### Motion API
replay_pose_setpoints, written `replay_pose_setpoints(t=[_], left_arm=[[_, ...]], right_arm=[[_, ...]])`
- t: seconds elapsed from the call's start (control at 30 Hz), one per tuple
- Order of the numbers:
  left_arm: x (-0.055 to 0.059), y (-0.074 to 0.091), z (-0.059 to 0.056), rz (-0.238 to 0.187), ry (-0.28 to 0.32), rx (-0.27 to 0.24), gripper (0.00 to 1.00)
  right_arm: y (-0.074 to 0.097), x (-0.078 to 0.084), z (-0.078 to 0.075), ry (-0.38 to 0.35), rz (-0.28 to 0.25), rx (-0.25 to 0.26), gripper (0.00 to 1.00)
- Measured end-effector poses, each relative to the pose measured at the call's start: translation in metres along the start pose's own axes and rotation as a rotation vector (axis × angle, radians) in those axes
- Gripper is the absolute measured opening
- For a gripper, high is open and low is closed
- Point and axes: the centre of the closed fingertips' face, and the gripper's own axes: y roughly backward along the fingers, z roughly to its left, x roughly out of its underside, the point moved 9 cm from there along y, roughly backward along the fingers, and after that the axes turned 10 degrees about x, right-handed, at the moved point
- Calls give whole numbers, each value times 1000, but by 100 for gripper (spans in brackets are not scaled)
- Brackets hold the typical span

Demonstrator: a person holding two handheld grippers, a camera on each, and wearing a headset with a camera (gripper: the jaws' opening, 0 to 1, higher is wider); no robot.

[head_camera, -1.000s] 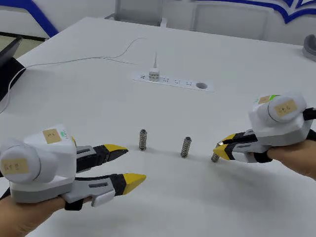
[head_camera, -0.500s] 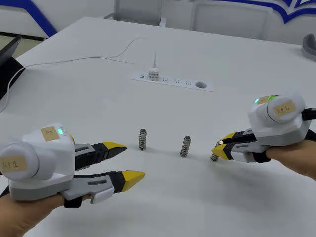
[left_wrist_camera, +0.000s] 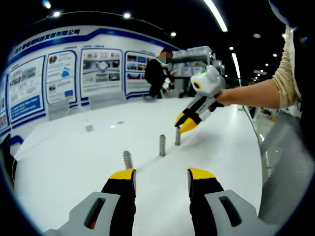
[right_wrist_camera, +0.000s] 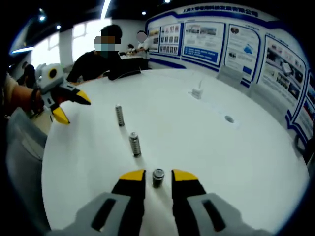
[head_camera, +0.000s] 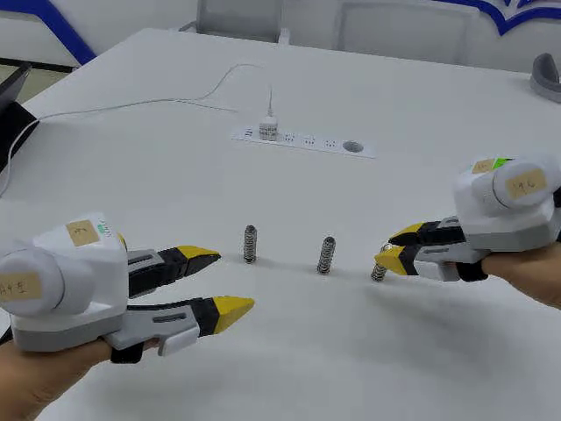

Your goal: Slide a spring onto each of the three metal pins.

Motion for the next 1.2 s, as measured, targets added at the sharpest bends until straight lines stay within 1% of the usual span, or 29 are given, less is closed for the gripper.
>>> replay_pose_setpoints(t=[0.4, 0.67, 1.0, 1.2], left_arm=[[-1, 2, 2, -3, -5, -10, 45], [-3, 4, 4, -6, -8, -18, 46], [-3, 6, 4, -5, -7, -25, 46], [-2, 9, 5, -5, -2, -35, 47]], right_arm=[[24, 0, -2, -36, -59, 17, 23], [39, 0, -2, -41, -110, 28, 28], [49, 4, 5, -37, -147, 33, 34], [54, 7, 8, -45, -173, 33, 40]])
